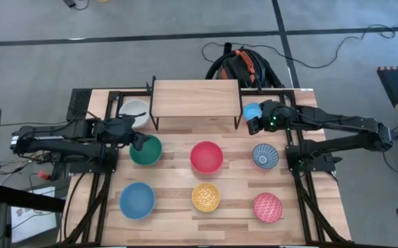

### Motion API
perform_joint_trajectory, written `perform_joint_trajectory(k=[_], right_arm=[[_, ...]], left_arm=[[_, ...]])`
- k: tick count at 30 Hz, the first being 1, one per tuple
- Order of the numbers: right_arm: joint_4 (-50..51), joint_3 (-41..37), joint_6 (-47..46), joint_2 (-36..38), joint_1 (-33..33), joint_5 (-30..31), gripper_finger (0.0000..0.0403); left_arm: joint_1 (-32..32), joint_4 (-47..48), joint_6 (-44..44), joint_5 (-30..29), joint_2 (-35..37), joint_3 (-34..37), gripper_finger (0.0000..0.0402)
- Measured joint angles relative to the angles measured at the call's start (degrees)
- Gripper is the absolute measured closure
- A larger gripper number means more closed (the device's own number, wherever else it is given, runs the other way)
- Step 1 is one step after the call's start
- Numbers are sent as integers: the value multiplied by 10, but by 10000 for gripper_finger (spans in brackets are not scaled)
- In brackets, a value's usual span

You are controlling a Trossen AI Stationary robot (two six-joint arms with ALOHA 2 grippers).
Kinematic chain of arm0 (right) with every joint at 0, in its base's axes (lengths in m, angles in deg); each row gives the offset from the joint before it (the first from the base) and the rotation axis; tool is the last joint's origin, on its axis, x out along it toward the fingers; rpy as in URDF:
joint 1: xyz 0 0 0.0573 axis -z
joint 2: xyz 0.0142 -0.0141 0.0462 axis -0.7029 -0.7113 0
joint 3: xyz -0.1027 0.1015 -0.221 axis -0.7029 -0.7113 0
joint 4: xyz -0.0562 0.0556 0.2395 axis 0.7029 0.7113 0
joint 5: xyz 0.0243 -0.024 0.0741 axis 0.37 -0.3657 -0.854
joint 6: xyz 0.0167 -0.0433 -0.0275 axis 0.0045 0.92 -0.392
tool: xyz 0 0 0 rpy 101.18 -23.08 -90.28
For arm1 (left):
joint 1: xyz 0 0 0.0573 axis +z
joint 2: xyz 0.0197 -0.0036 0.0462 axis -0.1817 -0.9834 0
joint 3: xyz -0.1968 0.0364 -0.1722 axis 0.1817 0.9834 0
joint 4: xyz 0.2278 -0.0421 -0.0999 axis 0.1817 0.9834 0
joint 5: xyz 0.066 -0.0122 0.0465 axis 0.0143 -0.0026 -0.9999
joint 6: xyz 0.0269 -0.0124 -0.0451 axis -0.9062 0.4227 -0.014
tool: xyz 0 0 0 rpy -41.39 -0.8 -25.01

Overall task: Place and stack bowls onto a shelf
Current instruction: Put the green bowl to the left on the shelf

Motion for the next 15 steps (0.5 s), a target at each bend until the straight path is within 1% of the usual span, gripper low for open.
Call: perform_joint_trajectory(k=[3, 7, 12, 15], right_arm=[[15, 1, -21, -2, 6, 5, 255], [27, 1, -38, -6, -7, 19, 258], [38, 1, -82, -27, -35, 37, 259], [25, 1, -95, -56, -50, 36, 259]], left_arm=[[17, 35, -5, 9, -13, 0, 246], [45, 53, -38, 27, -44, 0, 246], [98, 51, -81, 98, -62, 0, 246], [123, 59, -104, 115, -54, 0, 246]])
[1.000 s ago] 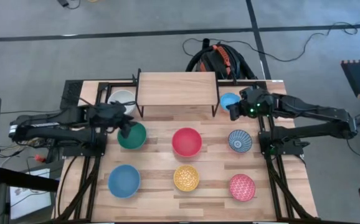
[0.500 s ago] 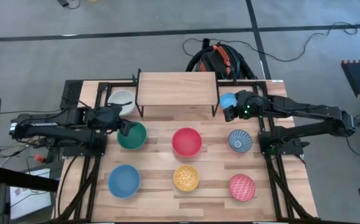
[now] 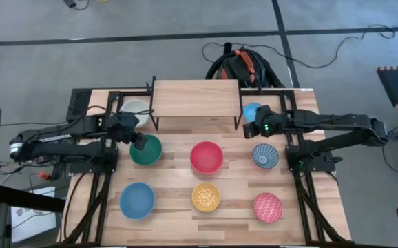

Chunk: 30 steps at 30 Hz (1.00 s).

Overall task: Place and stack bowls onto a shelf
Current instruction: Put the green bowl to the left on the shelf

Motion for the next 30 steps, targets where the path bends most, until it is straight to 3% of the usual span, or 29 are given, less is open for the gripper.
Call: perform_joint_trajectory(k=[8, 18, 24, 30], right_arm=[[-76, 0, -44, -56, -43, 1, 259], [-96, 0, -76, -89, -58, 25, 259], [-119, 0, -76, -87, -55, 43, 259], [-122, 0, -76, -87, -53, 45, 259]], left_arm=[[24, 72, -37, -16, 21, 0, 246], [25, 128, -53, -36, 18, 0, 246], [25, 125, -63, 24, 27, 44, 246], [24, 118, -63, 27, 27, 67, 246]])
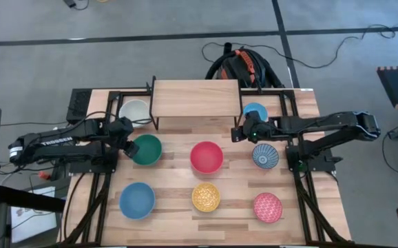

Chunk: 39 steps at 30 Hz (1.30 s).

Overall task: Place and stack bowls onto a shelf
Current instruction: Put the green bowl to the left on the shelf

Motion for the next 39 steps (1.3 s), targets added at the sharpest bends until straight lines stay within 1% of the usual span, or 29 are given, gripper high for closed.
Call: perform_joint_trajectory(k=[6, 12, 14, 16, 22, 23, 29, 31, 34, 39], right_arm=[[-1, 0, 1, 0, 8, 0, 259], [-2, 0, 9, 0, 11, 0, 259], [-3, 0, 9, 0, 11, 0, 259], [-3, 0, 9, 0, 11, 0, 259], [-5, 0, 9, 0, 11, 0, 262], [-5, 0, 8, 0, 11, 0, 265], [-6, 0, 7, 0, 11, 0, 282], [-10, 0, 9, 0, 10, 0, 287], [-31, 0, 9, 0, 3, 0, 292], [-84, 0, 11, 0, -22, 26, 299]], left_arm=[[1, -16, 11, -73, -4, 8, 246], [1, -62, 44, -63, -23, 57, 250], [0, -60, 47, -67, -25, 63, 263], [1, -63, 46, -68, -28, 62, 285], [0, -66, 37, -77, -26, 61, 379], [1, -67, 35, -79, -27, 61, 390], [0, -73, 28, -79, -26, 61, 400], [-1, -71, 27, -75, -26, 53, 401], [-8, -64, 15, -73, -26, 21, 401], [-23, -14, -21, -96, -26, -64, 401]])
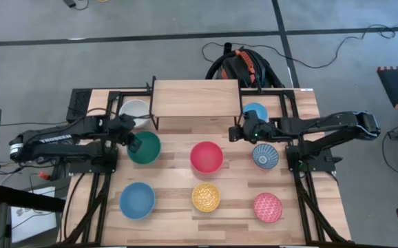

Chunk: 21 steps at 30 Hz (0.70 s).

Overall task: Place and stack bowls onto a shelf
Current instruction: Put the green bowl to the left on the shelf

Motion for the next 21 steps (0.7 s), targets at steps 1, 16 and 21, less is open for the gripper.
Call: perform_joint_trajectory(k=[1, 16, 21], right_arm=[[-11, 0, 0, 0, -6, 7, 301], [-7, 38, -2, -10, -56, 60, 302], [-6, 42, 0, -10, -53, 65, 302]], left_arm=[[-3, 7, -10, -2, 0, -18, 401], [45, -66, -256, -67, -139, -279, 401], [105, -61, -313, -49, -235, -378, 401]])
